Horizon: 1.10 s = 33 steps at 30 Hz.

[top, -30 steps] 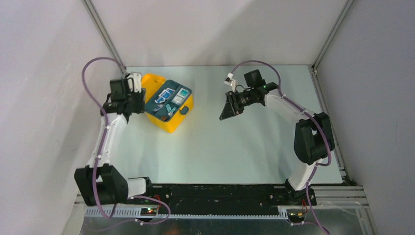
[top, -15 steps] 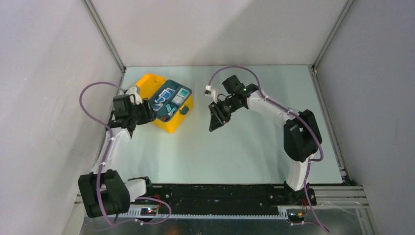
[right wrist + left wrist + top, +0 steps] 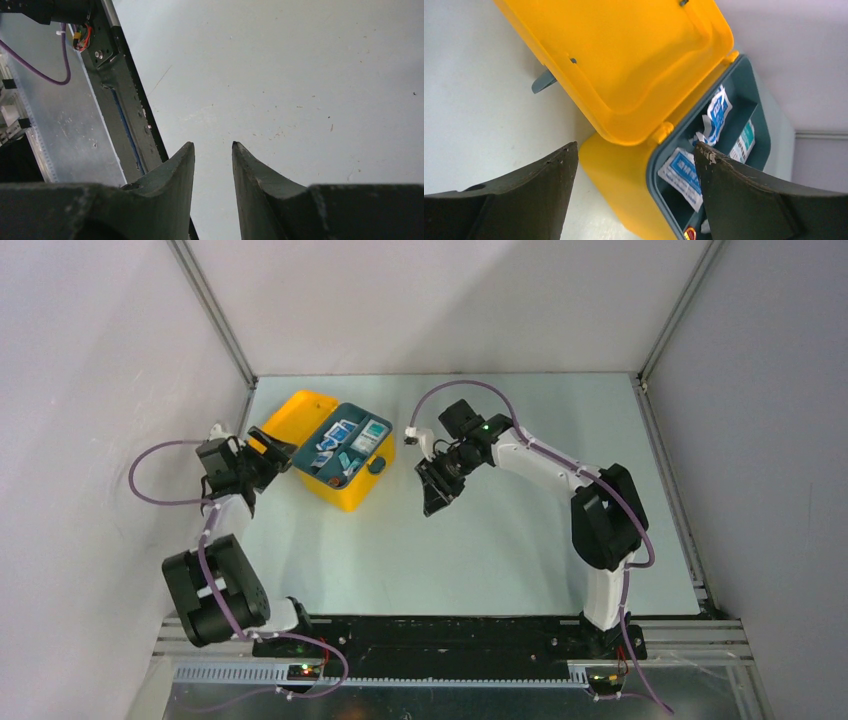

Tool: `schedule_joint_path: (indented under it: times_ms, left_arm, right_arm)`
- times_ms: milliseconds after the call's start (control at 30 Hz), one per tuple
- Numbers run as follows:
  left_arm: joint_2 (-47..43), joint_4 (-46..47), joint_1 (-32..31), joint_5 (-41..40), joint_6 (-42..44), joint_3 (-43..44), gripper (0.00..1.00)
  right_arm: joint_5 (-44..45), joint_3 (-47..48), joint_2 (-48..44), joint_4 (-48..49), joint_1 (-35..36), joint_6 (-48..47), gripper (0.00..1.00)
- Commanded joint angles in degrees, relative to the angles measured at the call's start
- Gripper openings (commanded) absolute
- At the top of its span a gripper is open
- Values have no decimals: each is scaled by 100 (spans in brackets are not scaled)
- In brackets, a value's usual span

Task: Organize the medicine kit

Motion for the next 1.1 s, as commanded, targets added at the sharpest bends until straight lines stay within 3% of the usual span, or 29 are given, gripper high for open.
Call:
schedule_joint_path:
  times_ms: [0,267,467,567,700,867,967,1067]
  left_arm:
    - [605,1030,164,395,-923,104,90]
    - [1421,1716,197,345,-1530,449,88]
    - [1728,2836,198,416,-2062,369,75]
    - [1663,3316,197,475,-2175,175,64]
    - [1418,3676,181,495,-1822,-60,47]
    - [1187,3800,140,596,-1319,-270,34]
    - [964,3893,23,677,-844,-460,32]
    - [422,3898,-214,675,-193,-645,38]
  right_arm:
    - [244,114,-120,-67,47,-188,38]
    - [337,82,-121,-70,43,-233,39]
    - [395,70,-114,-86,43,-255,39]
    - [399,56,-113,-83,39,-277,38]
    - [373,76,-89,-87,39,-267,39]
    - [355,106,-26,-85,44,-248,39]
    - [378,106,4,-87,46,-253,39]
    - [398,109,14,-87,47,-254,38]
